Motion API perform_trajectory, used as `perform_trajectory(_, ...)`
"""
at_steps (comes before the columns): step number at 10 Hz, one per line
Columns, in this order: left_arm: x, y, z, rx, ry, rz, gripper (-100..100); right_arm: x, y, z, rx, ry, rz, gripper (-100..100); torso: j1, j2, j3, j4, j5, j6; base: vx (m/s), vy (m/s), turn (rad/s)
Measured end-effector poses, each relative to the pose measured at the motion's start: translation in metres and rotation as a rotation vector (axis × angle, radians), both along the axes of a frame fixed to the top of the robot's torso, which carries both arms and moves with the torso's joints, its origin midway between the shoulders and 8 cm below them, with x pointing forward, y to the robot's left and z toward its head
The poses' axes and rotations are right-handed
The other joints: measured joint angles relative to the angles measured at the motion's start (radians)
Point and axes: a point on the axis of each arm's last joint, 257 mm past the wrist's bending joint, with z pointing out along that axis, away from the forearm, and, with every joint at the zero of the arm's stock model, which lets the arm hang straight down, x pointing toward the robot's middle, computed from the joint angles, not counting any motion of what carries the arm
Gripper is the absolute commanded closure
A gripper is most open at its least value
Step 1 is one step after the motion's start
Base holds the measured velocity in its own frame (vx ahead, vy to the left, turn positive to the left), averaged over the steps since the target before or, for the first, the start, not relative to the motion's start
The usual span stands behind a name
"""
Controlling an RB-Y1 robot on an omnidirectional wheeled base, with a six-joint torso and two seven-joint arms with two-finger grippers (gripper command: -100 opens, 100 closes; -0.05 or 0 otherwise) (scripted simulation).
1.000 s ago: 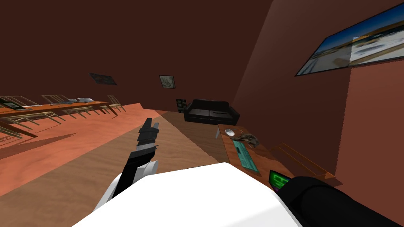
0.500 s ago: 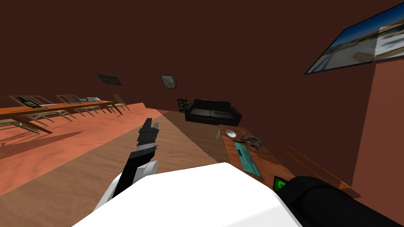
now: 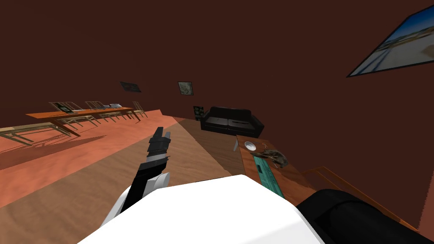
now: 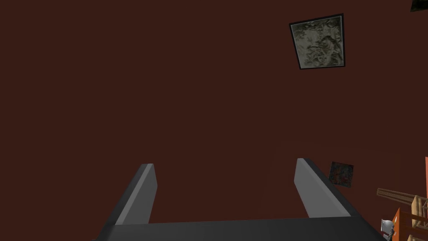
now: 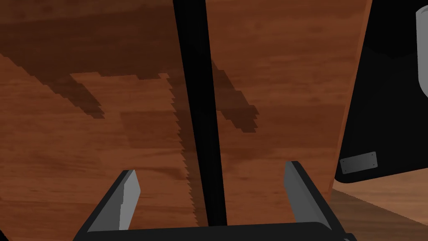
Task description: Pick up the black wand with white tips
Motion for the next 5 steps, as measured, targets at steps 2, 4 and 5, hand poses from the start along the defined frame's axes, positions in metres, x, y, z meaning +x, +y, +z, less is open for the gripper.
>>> perform_trajectory(2, 0.0, 0.0, 0.0, 0.0, 0.0, 0.0, 0, 0.008, 0.005, -0.004, 0.003, -0.004, -0.003, -100, 0.002, 0.002, 0.001, 0.001, 0.0, 0.0, -0.045, -0.035, 0.04)
perform_trajectory(4, 0.0, 0.0, 0.0, 0.0, 0.0, 0.0, 0, 0.01, 0.008, -0.008, 0.0, 0.001, -0.007, -100, 0.002, 0.003, 0.002, 0.001, 0.001, 0.0, -0.045, -0.028, 0.016)
perform_trajectory(5, 0.0, 0.0, 0.0, 0.0, 0.0, 0.0, 0, 0.017, 0.015, -0.011, 0.003, -0.004, -0.011, -100, 0.002, 0.004, 0.002, 0.001, 0.0, 0.0, -0.061, -0.033, 0.032)
